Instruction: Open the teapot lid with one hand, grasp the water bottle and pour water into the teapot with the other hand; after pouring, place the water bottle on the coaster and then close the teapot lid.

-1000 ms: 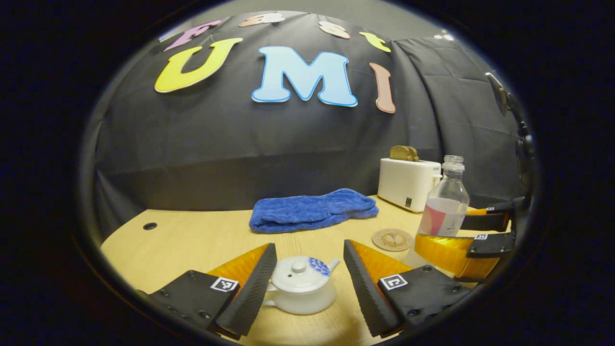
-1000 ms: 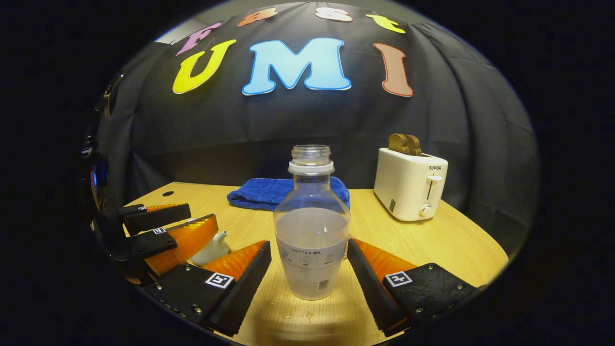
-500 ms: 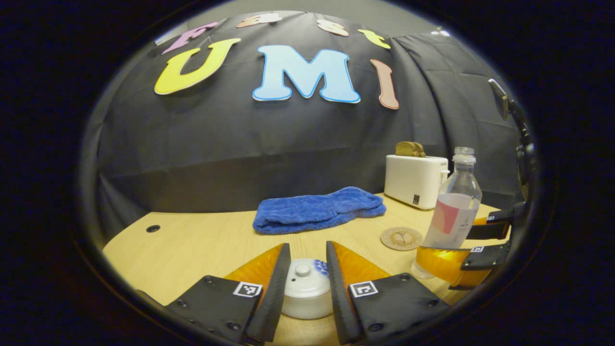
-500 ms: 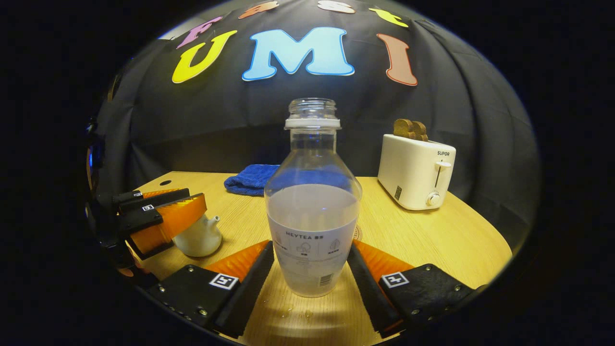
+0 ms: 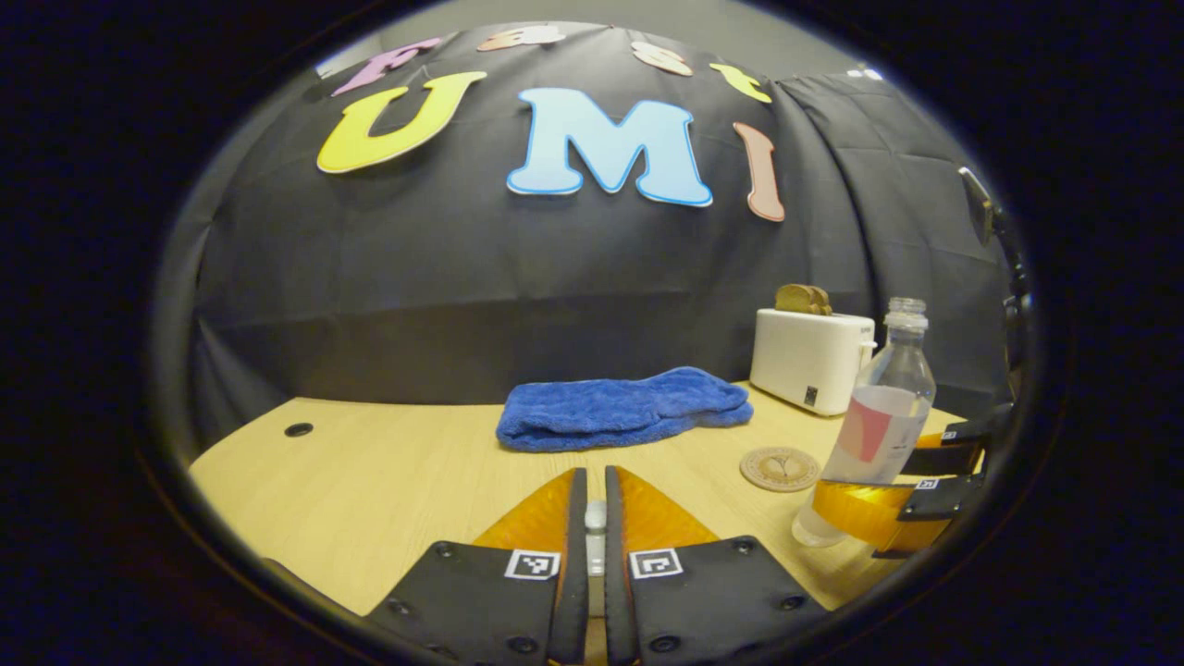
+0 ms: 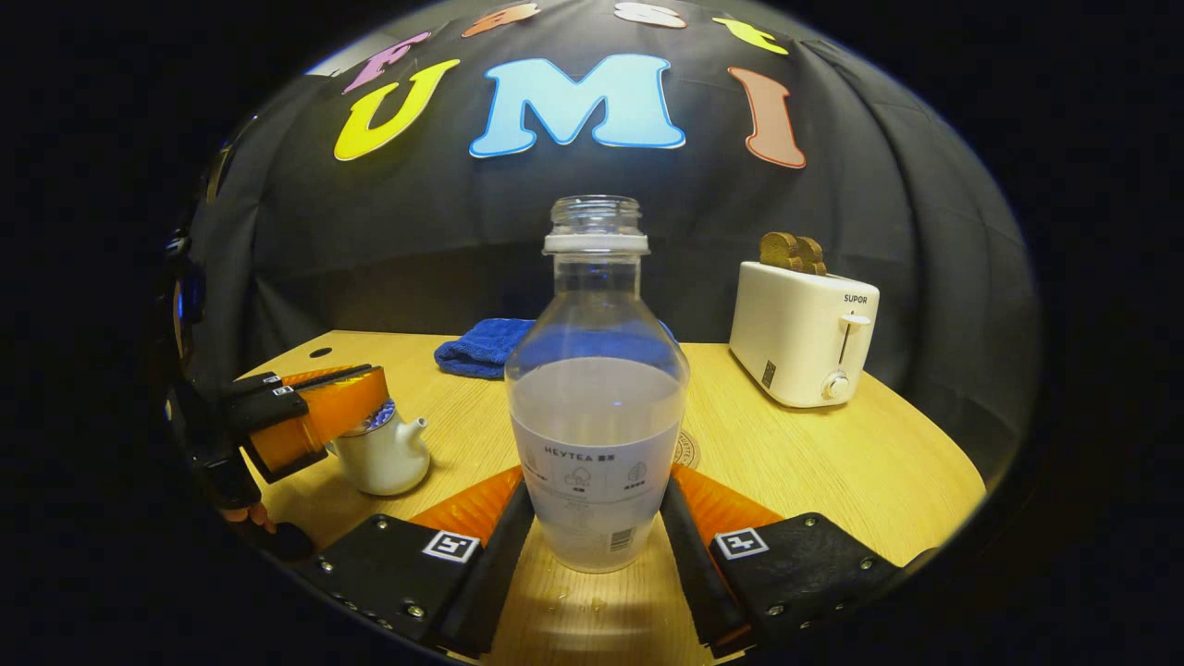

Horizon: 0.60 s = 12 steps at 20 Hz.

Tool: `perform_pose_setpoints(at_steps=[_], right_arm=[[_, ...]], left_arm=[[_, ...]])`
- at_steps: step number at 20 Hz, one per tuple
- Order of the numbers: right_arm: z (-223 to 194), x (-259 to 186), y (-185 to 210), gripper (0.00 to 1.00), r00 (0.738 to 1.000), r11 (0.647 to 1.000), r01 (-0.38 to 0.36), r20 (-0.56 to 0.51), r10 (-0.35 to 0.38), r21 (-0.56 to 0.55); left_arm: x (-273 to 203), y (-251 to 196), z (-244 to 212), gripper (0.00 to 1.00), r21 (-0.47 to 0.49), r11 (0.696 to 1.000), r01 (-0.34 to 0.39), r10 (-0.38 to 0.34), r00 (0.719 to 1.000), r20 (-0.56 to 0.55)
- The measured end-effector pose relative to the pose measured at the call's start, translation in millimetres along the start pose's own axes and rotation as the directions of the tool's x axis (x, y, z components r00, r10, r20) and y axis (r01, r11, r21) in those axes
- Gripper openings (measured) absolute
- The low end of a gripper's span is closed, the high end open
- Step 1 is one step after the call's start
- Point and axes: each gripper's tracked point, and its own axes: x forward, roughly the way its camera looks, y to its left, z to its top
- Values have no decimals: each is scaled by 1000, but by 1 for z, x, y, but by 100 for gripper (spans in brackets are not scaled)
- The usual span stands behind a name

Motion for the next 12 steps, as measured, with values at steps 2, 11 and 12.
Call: perform_pose_setpoints(at_steps=[2,11,12], right_arm=[[0,0,0,78,1000,1000,-1,1,1,-1],[3,-5,-3,76,999,996,30,29,-27,-84],[5,-7,-3,76,999,993,41,39,-37,-110]], left_arm=[[0,0,-1,15,-6,1000,2,-2,1000,-2],[-12,5,17,15,-88,996,12,-5,997,76],[-14,7,21,15,-89,996,9,-2,996,84]])
